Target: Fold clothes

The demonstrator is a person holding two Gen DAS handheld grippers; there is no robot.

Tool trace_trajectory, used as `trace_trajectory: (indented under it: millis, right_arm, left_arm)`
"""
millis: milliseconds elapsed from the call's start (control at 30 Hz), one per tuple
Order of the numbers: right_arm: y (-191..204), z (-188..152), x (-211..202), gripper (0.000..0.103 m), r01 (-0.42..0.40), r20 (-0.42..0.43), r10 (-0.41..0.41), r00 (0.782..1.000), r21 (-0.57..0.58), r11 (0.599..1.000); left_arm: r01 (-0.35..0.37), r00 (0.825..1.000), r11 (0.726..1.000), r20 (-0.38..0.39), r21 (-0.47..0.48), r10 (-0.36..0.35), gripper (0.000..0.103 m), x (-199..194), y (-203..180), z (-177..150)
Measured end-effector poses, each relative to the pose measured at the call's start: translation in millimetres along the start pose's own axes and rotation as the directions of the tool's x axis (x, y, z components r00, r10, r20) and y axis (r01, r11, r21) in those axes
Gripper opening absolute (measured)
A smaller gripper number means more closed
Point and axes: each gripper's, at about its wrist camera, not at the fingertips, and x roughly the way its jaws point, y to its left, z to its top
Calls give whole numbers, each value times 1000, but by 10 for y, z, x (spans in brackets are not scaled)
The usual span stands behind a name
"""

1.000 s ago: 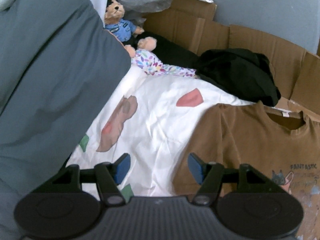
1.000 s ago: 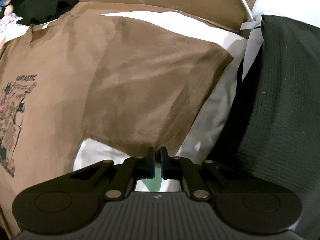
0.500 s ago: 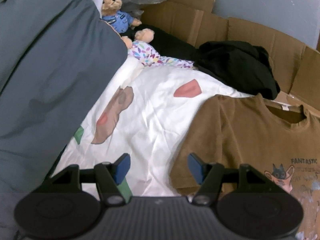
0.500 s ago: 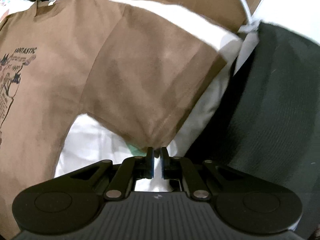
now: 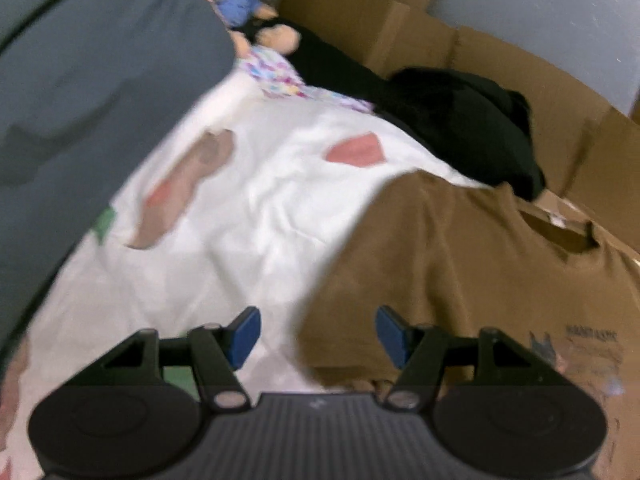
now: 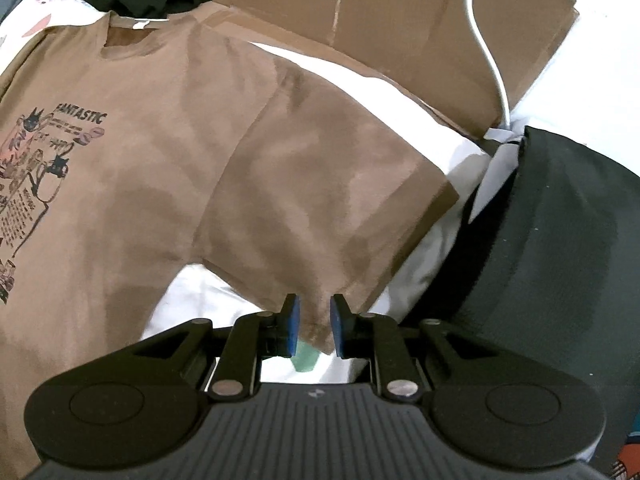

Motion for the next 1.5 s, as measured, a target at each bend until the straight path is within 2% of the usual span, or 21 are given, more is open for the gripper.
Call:
trace_trajectory:
  millis: [167, 333, 400, 467, 533, 567, 700, 733, 767, 800, 900, 1000, 1167, 1267, 1500]
  right_arm:
    - [70, -6, 16, 19, -5, -9, 5, 1000, -9, 1000]
    - [80, -14, 15, 19, -8, -10, 8, 1000, -16, 1000]
    - [78, -1, 8, 20, 8, -3, -9, 1000, -38, 999]
    - [74, 10, 6, 21, 17, 1, -17, 1000, -47, 999]
    - [63, 12, 19, 24, 18, -2, -18, 1000, -44, 999]
    - [64, 8, 27, 25, 19, -3, -19, 1000, -45, 999]
    - [76, -10, 77, 26, 16, -15, -16, 1000, -47, 999]
    - [80, -8, 80, 26, 17, -16, -18, 1000, -49, 999]
    - [84, -6, 81, 26, 18, -16, -19, 1000, -51, 999]
    - [84, -2, 75, 26, 18, -13, -19, 1000, -52, 998]
    - [86, 13, 48, 26, 16, -3, -16, 1000, -54, 998]
    - [91, 14, 48, 26, 15, 0, -15, 1000, -57, 998]
    - [110, 13, 89, 26, 19, -9, -20, 1000, -65, 998]
    - [138, 14, 118, 27, 25, -21, -26, 999, -74, 997]
    - [206, 2, 261, 27, 44, -56, -49, 997, -97, 994]
  left_arm:
    - [27, 999, 1000, -22, 10, -26, 75, 147, -195, -66]
    - [40, 999, 999, -33, 30, -39, 76, 293, -378, -133]
    - [21, 999, 997, -33, 79, -19, 73, 329, -467, -164]
    - [-29, 999, 986, -21, 165, 33, 71, 378, -598, -207]
    - [-43, 999, 980, -16, 196, 47, 70, 410, -643, -235]
    - [-44, 999, 978, -20, 203, 49, 67, 430, -652, -248]
    - [-51, 998, 979, -23, 196, 57, 44, 437, -615, -251]
    - [-49, 998, 980, -24, 192, 54, 42, 432, -601, -247]
    - [-48, 998, 981, -24, 189, 54, 36, 422, -585, -238]
    - [-49, 998, 981, -23, 187, 54, 24, 410, -571, -226]
    - [-43, 999, 983, -8, 177, 45, 13, 332, -476, -141]
    - [-62, 998, 987, 36, 145, 57, 9, 203, -329, -1]
    - [-126, 989, 988, 94, 95, 117, 4, 100, -21, 317]
    - [-178, 978, 983, 117, 54, 171, 4, 130, 183, 542]
    - [-218, 969, 976, 122, 8, 216, 4, 392, 402, 848]
